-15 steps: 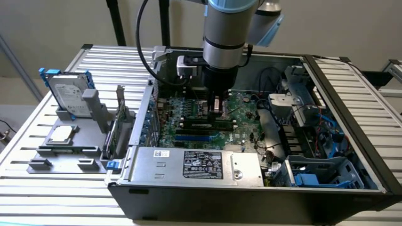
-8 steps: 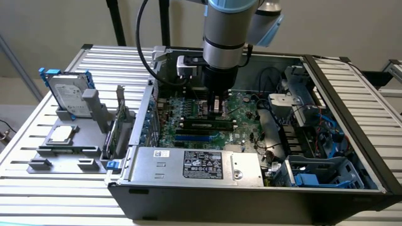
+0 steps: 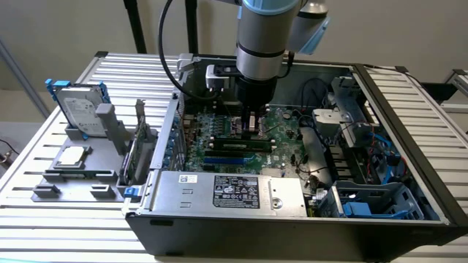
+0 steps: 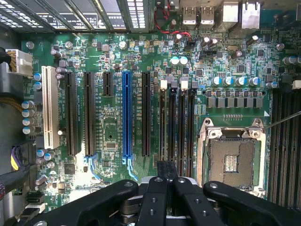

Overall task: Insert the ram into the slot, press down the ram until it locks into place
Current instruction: 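Press down the ram until it locks into place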

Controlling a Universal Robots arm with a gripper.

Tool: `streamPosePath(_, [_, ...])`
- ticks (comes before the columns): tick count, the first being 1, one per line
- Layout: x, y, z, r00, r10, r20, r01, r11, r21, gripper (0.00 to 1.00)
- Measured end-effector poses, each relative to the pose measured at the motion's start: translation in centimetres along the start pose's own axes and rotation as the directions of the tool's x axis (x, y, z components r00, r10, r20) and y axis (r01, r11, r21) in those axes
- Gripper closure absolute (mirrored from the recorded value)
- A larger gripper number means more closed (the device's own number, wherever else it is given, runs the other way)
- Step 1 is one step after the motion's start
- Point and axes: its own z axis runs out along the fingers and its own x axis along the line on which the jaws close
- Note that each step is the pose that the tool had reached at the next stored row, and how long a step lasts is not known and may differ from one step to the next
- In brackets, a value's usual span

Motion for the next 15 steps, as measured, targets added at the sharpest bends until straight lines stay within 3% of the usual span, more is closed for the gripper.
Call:
streamPosePath(7, [-0.33,0.01,0.09,1.0000,0.000,-0.0070,0.000,1.0000,0.0002,0.90])
streamPosePath(15, [-0.44,0.01,0.45,0.9995,0.000,-0.0322,0.000,1.0000,0.0007,0.90])
